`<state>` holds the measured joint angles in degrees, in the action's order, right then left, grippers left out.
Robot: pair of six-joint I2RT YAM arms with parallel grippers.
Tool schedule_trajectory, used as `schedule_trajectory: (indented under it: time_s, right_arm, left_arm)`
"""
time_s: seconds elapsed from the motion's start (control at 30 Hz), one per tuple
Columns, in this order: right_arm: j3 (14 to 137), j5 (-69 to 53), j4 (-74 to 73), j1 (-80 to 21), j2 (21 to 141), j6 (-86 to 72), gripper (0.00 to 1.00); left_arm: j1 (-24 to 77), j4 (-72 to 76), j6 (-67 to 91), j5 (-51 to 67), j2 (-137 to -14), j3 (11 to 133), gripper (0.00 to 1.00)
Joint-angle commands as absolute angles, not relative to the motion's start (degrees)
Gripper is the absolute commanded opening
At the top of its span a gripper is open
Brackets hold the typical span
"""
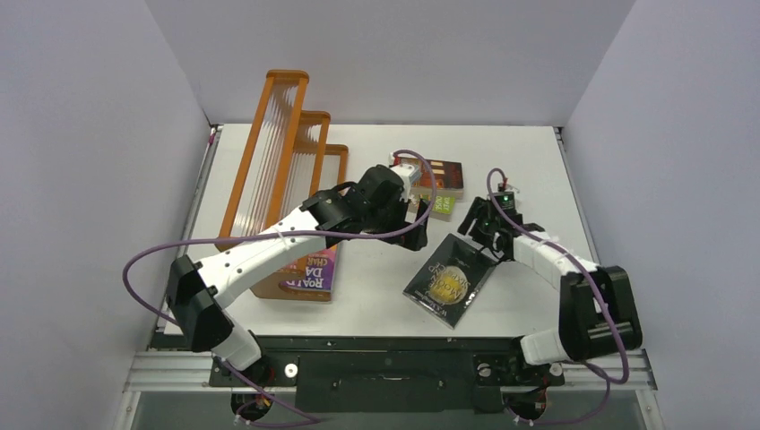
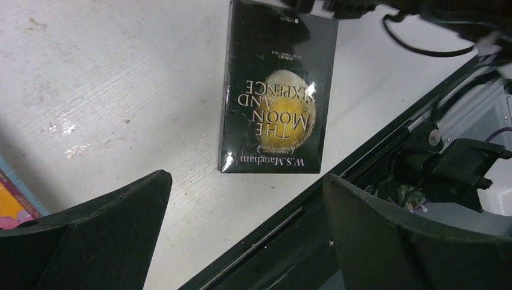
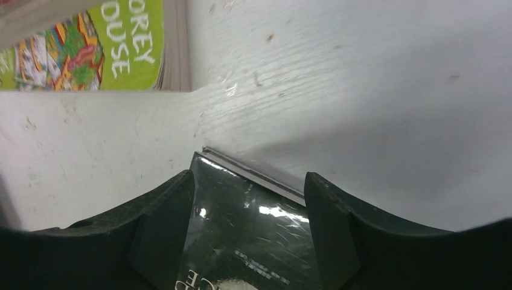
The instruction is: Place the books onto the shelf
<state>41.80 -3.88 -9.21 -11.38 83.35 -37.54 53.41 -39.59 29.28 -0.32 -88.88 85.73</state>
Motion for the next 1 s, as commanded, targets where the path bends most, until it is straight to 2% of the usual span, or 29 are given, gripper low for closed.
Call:
schedule_trajectory:
  time_s: [0.0, 0.07, 0.2, 0.47, 0.67, 0.97]
  right_arm:
    - [38.3, 4.4, -10.0, -6.0, 70.9, -39.1, 0.63]
    - [35.5, 3.3, -10.6, 0.5, 65.1, -39.4, 0.65]
    - [31.7, -1.4, -14.9, 3.4, 56.0, -39.5, 0.66]
    - [20.6, -6.5, -14.3, 1.4, 47.7, -44.8, 0.66]
    - [15.5, -5.6, -15.4, -3.3, 41.9, -48.9, 0.66]
    - [9.4, -9.4, -6.7, -7.5, 43.9, -55.1, 0.66]
  left_arm:
    - [55.0, -37.4, 28.1, 2.9, -94.0, 86.0, 0.96]
    - [55.2, -35.8, 29.0, 3.9, -96.5, 85.8, 0.96]
    - [54.2, -33.1, 31.5, 6.2, -102.0, 85.9, 0.96]
    - [51.6, -25.2, 32.2, 6.9, -109.8, 84.2, 0.96]
    - [51.2, -26.2, 30.7, 9.4, -117.1, 89.2, 0.96]
    - [51.8, -24.1, 33.0, 15.6, -122.0, 90.0, 0.96]
